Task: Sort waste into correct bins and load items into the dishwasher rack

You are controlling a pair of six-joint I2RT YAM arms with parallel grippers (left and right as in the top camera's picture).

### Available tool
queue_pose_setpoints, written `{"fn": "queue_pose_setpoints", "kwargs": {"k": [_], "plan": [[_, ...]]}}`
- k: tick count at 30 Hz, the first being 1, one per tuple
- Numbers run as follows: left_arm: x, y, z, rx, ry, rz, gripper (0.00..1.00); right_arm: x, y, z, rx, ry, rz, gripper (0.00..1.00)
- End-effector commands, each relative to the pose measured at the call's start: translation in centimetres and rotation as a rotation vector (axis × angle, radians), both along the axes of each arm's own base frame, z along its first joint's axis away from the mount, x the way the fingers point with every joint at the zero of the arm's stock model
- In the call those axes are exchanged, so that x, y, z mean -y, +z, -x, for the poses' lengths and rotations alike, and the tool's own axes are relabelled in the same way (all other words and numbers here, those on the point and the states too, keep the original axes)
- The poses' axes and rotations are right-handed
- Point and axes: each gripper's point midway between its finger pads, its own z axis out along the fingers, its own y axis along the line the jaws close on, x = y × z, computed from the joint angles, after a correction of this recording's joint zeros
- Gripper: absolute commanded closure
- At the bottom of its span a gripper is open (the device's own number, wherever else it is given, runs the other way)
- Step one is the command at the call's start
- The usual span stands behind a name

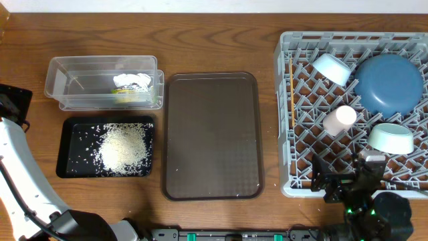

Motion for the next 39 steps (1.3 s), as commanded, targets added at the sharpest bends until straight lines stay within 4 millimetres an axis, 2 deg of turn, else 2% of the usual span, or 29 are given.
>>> {"fn": "queue_pose_setpoints", "kwargs": {"k": [1, 8, 14, 20, 23, 29, 39], "plan": [[-0.2, 0.0, 0.1, -0.003, 0.007, 0.000, 0.06, 0.4, -1.3, -0.7, 0.062, -0.015, 0.010, 0.01], [-0.2, 0.0, 0.1, -0.003, 0.007, 0.000, 0.06, -0.2, -3.3, -3.8, 0.213, 0.025, -0.022, 0.01], [-0.2, 0.0, 0.1, -0.003, 0.007, 0.000, 0.06, -0.3, -4.1, -5.2, 0.327, 0.033, -0.021, 0.01], [-0.2, 0.0, 0.1, -0.003, 0.007, 0.000, 0.06, 1.3, -4.4, -5.5, 0.325, -0.056, -0.001, 0.01], [-0.2, 0.0, 0.1, -0.003, 0.007, 0.000, 0.06, 2.2, -5.2, -5.5, 0.293, -0.109, 0.012, 0.01], [-0.2, 0.0, 0.1, -0.003, 0.007, 0.000, 0.06, 2.3, -5.2, -5.6, 0.304, -0.092, 0.113, 0.01], [-0.2, 0.0, 0.1, -0.003, 0.007, 0.000, 0.06, 2.3, -5.2, -5.6, 0.304, -0.092, 0.113, 0.01]]}}
